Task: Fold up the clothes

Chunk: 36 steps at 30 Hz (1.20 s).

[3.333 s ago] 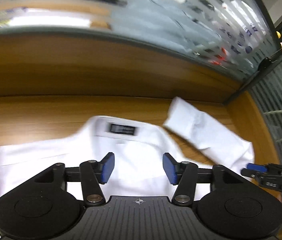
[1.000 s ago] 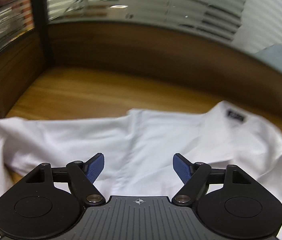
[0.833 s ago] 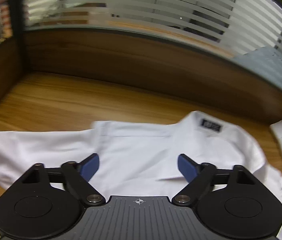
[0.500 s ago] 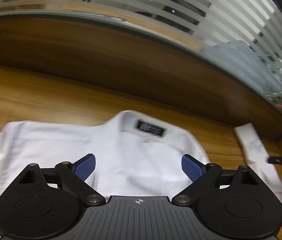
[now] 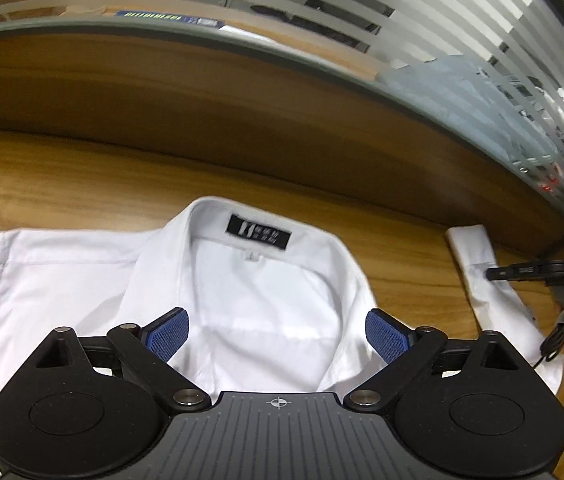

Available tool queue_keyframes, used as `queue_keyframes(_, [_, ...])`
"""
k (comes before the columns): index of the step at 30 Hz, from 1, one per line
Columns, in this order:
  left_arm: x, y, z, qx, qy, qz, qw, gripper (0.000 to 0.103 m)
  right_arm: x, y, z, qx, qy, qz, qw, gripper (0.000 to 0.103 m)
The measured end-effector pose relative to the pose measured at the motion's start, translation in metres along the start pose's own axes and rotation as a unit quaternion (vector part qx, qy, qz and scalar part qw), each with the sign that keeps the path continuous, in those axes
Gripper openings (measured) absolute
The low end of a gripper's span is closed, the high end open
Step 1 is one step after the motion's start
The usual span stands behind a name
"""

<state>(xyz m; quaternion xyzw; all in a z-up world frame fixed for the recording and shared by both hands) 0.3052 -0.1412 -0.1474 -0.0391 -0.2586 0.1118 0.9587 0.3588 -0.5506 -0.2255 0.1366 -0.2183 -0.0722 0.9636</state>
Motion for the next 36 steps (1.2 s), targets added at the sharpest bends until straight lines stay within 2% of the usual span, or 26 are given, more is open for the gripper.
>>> queue_keyframes(1, [-0.002,0.001,0.001,0.002,0.002,0.001,1.0,0.096,-0.001,-0.003,0.004,-0.005,-0.007,-0.008,1.0,0.006])
queue_keyframes(7, [-0.009,-0.001,0.007,0.011,0.006,-0.009,0.9999,0.097,-0.017,-0.025,0.079,-0.071,-0.093,-0.028,0.993,0.002])
queue_keyframes(13, [-0.009,-0.01,0.02,0.007,-0.008,-0.012,0.9999,0.101,-0.068,-0.057,0.187,-0.161,-0.163,-0.068,0.971,0.001])
queue_keyframes(21, [-0.007,-0.024,0.033,-0.018,-0.011,-0.009,0.9997,0.102,-0.181,-0.093,0.287,-0.276,-0.161,-0.153,0.935,0.001])
queue_keyframes(24, [-0.006,-0.03,0.038,-0.029,-0.012,-0.013,0.9994,0.102,-0.226,-0.099,0.293,-0.291,-0.138,-0.184,0.929,0.001])
queue_keyframes(27, [-0.006,-0.035,0.039,-0.033,-0.011,-0.021,0.9992,0.103,-0.266,-0.095,0.283,-0.295,-0.099,-0.206,0.928,0.001])
queue_keyframes(30, [-0.003,-0.036,0.038,-0.031,-0.014,-0.028,0.999,0.102,-0.3,-0.087,0.276,-0.299,-0.069,-0.217,0.927,0.011])
queue_keyframes(32, [-0.001,-0.036,0.036,-0.032,-0.01,-0.029,0.999,0.103,-0.311,-0.076,0.277,-0.299,-0.068,-0.212,0.928,0.028])
queue_keyframes(33, [0.001,-0.036,0.034,-0.033,-0.006,-0.03,0.999,0.102,-0.315,-0.069,0.278,-0.297,-0.069,-0.208,0.929,0.031])
queue_keyframes(36, [0.006,-0.037,0.024,-0.035,0.004,-0.034,0.9988,0.102,-0.312,-0.048,0.282,-0.268,-0.083,-0.177,0.943,0.04])
Point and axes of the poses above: each gripper's, at about its wrist camera, not at the fingertips, and z roughly against the way its jaws point, y to its left, x to its top, the point moved 9 cm from there along -z, roughly the way its jaws point, and after that the axes turned 13 degrees about x, right-handed, at the moved point
